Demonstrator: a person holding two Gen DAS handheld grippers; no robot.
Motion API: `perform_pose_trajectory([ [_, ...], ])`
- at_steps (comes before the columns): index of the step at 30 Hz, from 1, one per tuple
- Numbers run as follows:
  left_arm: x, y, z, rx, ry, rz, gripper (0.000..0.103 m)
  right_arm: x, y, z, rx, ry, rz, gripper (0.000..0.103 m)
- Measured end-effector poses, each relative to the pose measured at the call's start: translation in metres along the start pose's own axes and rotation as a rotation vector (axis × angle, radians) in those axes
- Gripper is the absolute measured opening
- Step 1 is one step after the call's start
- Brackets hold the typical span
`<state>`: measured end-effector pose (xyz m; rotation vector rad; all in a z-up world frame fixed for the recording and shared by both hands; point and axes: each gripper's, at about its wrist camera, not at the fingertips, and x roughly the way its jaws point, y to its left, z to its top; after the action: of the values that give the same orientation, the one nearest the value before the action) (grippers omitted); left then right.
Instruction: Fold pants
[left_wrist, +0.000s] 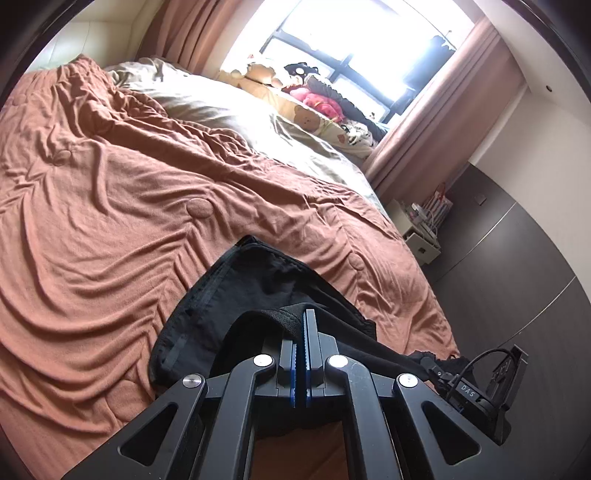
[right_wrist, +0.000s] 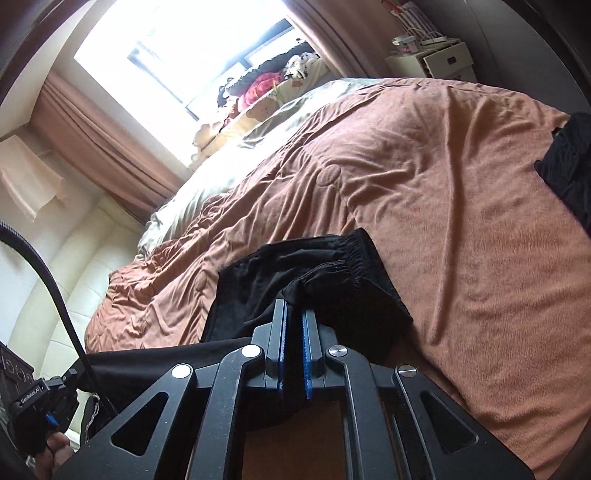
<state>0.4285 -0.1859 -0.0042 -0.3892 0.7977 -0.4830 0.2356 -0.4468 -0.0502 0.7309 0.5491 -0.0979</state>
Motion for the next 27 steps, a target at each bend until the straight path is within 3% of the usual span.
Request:
perform_pose_trajectory([
  [10,0.086,0.025,0.040,0.016,0.085,0.058,0.003,0.064,0.014,0.027,-0.058,0.028,-0.077,0.005],
  [15,0.136,0.038,0.049,0.061,0.164,0.147,0.004,0.103,0.016,0.036,-0.084,0.072,-0.102,0.008],
  [17,0.146,0.048,0.049,0.071,0.189,0.179,0.011,0.112,0.018,0.039,-0.101,0.100,-0.094,0.012],
  [19,0.149,0.058,0.047,0.072,0.206,0.178,0.026,0.113,0.020,0.040,-0.118,0.101,-0.080,0.021],
  [20,0.148,0.062,0.047,0.074,0.205,0.186,0.040,0.110,0.020,0.041,-0.131,0.093,-0.082,0.026],
  [21,0.146,0.065,0.046,0.080,0.194,0.206,0.053,0.106,0.020,0.042,-0.143,0.084,-0.087,0.044],
  [22,0.143,0.068,0.046,0.088,0.179,0.229,0.058,0.101,0.019,0.043,-0.153,0.071,-0.088,0.065],
  [23,0.140,0.071,0.046,0.098,0.168,0.244,0.064,0.097,0.016,0.042,-0.163,0.051,-0.091,0.072],
  [27,0.141,0.077,0.045,0.163,0.189,0.279,0.064,0.092,0.013,0.037,-0.220,0.052,-0.154,0.074],
])
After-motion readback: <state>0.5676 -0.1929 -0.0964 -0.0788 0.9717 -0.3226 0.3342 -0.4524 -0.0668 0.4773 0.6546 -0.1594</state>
